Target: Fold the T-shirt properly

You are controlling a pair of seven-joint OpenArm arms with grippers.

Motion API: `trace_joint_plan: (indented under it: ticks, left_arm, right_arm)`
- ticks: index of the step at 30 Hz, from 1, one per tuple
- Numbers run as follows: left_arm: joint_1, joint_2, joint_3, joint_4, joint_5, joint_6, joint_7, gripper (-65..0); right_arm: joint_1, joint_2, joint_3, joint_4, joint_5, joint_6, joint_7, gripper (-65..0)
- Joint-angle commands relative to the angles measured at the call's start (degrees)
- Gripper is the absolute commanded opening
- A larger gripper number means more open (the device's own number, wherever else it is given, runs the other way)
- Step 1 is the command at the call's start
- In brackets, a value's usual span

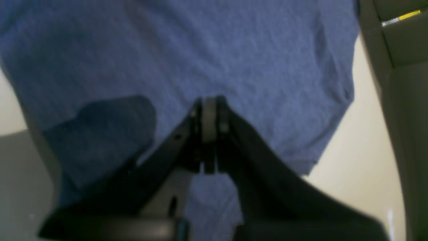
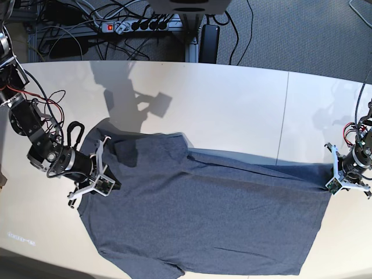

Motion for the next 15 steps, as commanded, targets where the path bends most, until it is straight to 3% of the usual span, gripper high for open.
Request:
trace_joint_plan:
  ticks: [1,9,13,15]
  left_arm:
    - [-1.4,-1.3,-0.6,0.4,-0.3,-0.2,-0.5,-65.0]
    - [-1.4,-1.3,-0.6,0.4,-0.3,-0.2,-0.5,-65.0]
    - [-1.4,-1.3,-0.6,0.4,-0.6,-0.2,-0.3,-65.0]
    - [-1.4,-1.3,-0.6,0.3,-0.7,-0.2,0.0,-65.0]
  right_arm:
    - [2.1,0.6,0.7,0.6,0.4,4.2,0.8,-65.0]
    - [3.3,0.2,0.7,0.6,2.9,4.2,-1.2,-65.0]
    - [2.3,0.0,0.7,0.6,4.8,4.2,-1.3,-41.3]
    - [1.7,-0.1,0.7,0.6,6.4,4.2,-1.6,-33.2]
